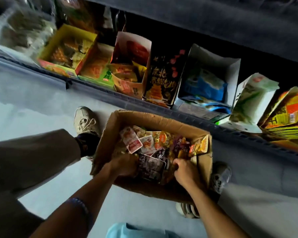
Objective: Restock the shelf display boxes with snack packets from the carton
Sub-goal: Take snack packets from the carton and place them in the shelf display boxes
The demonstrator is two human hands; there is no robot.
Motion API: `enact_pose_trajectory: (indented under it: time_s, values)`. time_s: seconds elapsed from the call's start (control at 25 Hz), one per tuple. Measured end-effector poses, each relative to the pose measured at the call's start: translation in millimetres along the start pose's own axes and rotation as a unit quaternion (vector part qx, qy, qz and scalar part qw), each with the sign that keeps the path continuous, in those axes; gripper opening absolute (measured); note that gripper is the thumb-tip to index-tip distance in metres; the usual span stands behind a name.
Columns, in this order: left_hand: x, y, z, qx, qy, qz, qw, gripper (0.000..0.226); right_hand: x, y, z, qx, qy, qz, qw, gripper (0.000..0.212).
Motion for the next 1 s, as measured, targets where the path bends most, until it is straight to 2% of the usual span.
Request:
enact_pose_trajectory:
  time_s: [0.04, 0.08, 0.16, 0.24, 0.32, 0.4, 0.52, 0.6, 0.68, 0.76, 0.84, 1.0]
  values:
    - [2, 13, 0, 0.029, -0.009, -0.01, 0.999, 0.04, -4, 5, 1, 0.017, 0.023, -0.034, 0.999, 0.031]
    - [10, 28, -2, 0.061, -0.002, -0.014, 0.998, 0.042, -14, 7, 2, 0.036, 0.064, -0.081, 0.994, 0.028]
    - [37, 61, -2, 0.101, -0.03, 0.056, 0.993, 0.06, -39, 16, 4, 0.092, 0.167, -0.175, 0.966, 0.03]
    - [64, 94, 0, 0.077, -0.112, 0.15, 0.979, 0.062, -63, 26, 4, 0.115, 0.221, -0.239, 0.939, 0.034]
    - [85, 117, 2, 0.005, -0.18, 0.232, 0.956, 0.069, -76, 33, 8, 0.104, 0.229, -0.27, 0.929, 0.037]
    - [95, 126, -4, -0.02, -0.143, 0.258, 0.955, 0.089, -77, 38, 16, 0.096, 0.224, -0.283, 0.928, 0.041]
    - [81, 129, -10, -0.021, -0.02, 0.202, 0.979, 0.102, -75, 45, 23, 0.094, 0.227, -0.297, 0.923, 0.043]
    - [71, 137, -6, -0.019, 0.027, 0.105, 0.994, 0.1, -76, 50, 21, 0.093, 0.237, -0.31, 0.916, 0.044]
    - [67, 149, 0, -0.019, 0.076, -0.002, 0.997, 0.088, -77, 55, 19, 0.097, 0.237, -0.324, 0.911, 0.044]
    - [78, 157, 4, -0.042, 0.055, -0.002, 0.998, 0.086, -76, 57, 19, 0.094, 0.235, -0.326, 0.911, 0.043]
    - [89, 159, 4, -0.074, 0.009, 0.055, 0.996, 0.092, -74, 55, 20, 0.085, 0.232, -0.32, 0.914, 0.041]
    - [84, 158, -11, -0.081, 0.021, 0.124, 0.989, 0.08, -71, 57, 22, 0.053, 0.236, -0.31, 0.919, 0.032]
Point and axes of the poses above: each hand's wrist, its own z-axis away from the middle knuckle, its own x-axis out of the palm, y = z × x, the point moved 6 cm from there along -z, towards the middle knuckle, and after that the axes turned 5 degrees about -x, right-handed, at the moved point
